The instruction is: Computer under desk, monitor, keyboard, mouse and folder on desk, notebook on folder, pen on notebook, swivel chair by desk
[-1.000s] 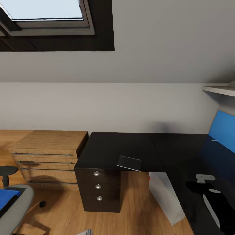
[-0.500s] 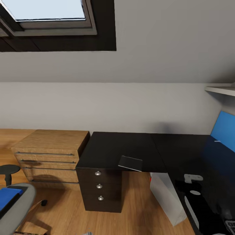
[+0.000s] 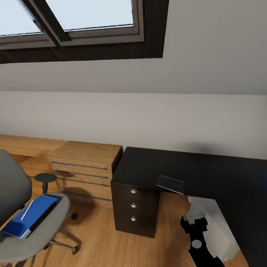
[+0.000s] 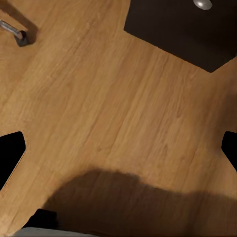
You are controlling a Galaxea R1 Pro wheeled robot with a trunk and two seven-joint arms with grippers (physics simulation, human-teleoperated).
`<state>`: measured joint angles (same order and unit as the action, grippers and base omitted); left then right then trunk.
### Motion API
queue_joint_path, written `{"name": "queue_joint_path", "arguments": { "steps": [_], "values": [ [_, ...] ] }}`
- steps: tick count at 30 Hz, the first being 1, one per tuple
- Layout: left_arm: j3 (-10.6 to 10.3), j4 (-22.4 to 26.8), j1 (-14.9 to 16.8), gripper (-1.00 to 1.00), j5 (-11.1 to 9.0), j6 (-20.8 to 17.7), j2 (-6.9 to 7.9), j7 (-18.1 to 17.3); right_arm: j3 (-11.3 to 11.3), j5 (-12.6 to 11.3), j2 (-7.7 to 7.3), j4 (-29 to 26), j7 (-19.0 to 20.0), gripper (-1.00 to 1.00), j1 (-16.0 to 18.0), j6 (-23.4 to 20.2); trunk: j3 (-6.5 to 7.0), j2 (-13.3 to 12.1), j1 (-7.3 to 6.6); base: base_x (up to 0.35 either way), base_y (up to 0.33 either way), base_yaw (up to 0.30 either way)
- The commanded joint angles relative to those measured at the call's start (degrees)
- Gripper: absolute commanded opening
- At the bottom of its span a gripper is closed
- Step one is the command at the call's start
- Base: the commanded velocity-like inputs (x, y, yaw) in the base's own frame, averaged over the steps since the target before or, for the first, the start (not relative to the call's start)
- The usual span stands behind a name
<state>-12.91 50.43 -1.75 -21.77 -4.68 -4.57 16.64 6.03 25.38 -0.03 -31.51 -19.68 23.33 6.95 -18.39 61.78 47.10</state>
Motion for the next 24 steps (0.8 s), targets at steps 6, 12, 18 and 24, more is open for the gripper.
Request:
{"name": "queue_joint_path", "arguments": {
  "steps": [6,12,18,24],
  "values": [
    [-0.13,-0.28,0.02,1.00,-0.38,-0.28,0.08,0.33,-4.56,5.11,2.08,9.65,-0.49,1.00,0.05,10.77,-0.26,0.05,-0.02,-0.204,0.268,0.274],
    [-0.10,-0.32,0.03,1.00,-0.38,-0.36,0.07,0.32,-5.30,5.54,2.53,11.58,-0.44,1.00,0.05,12.82,-0.47,0.05,-0.02,-0.211,0.270,0.272],
    [0.01,-0.33,0.04,1.00,-0.47,-0.16,0.10,0.47,-4.82,4.65,5.60,19.07,-0.38,1.00,0.05,19.60,-0.69,0.05,-0.02,-0.199,0.225,0.272],
    [0.15,-0.33,0.02,1.00,-0.55,-0.07,0.14,0.72,-3.15,-2.53,1.48,24.72,-0.13,1.00,0.05,25.16,-0.91,0.05,-0.02,-0.039,0.030,0.272]
  ]
}}
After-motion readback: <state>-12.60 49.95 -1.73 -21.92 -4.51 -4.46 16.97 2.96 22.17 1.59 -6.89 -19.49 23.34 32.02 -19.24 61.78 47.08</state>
